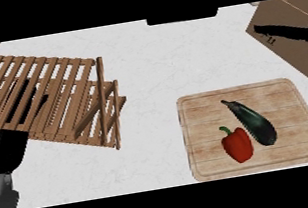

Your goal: Pick the eggplant from the cutting board and place it in the cardboard box

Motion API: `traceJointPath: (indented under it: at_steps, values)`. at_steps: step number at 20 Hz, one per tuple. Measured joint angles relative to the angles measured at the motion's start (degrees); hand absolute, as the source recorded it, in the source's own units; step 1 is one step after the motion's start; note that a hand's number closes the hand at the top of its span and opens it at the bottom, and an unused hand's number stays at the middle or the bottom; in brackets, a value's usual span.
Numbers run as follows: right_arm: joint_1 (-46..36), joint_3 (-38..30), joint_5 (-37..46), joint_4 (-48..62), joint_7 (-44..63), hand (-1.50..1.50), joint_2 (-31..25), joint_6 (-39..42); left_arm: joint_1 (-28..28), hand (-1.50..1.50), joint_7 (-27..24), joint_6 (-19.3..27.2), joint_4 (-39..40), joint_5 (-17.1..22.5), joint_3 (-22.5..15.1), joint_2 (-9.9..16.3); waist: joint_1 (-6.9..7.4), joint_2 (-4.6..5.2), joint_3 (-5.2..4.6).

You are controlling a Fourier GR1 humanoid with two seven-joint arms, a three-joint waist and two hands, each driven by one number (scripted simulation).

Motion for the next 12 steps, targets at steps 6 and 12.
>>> traceJointPath:
  at_steps: [6, 12]
  values:
    - [-5.31, 7.16, 3.93, -1.12, 10.13, -1.5, 2.14, 6.33, 1.17, 0.0, -0.02, -1.25, -0.3, 0.4, 1.24, 0.51, -0.19, -0.08, 0.03]
    - [-8.07, 9.31, 3.34, 1.27, 19.29, -1.5, 6.81, 12.19, 3.24, 0.0, 0.6, -1.19, -2.48, -0.59, 1.78, 0.13, -0.76, -0.15, 0.06]
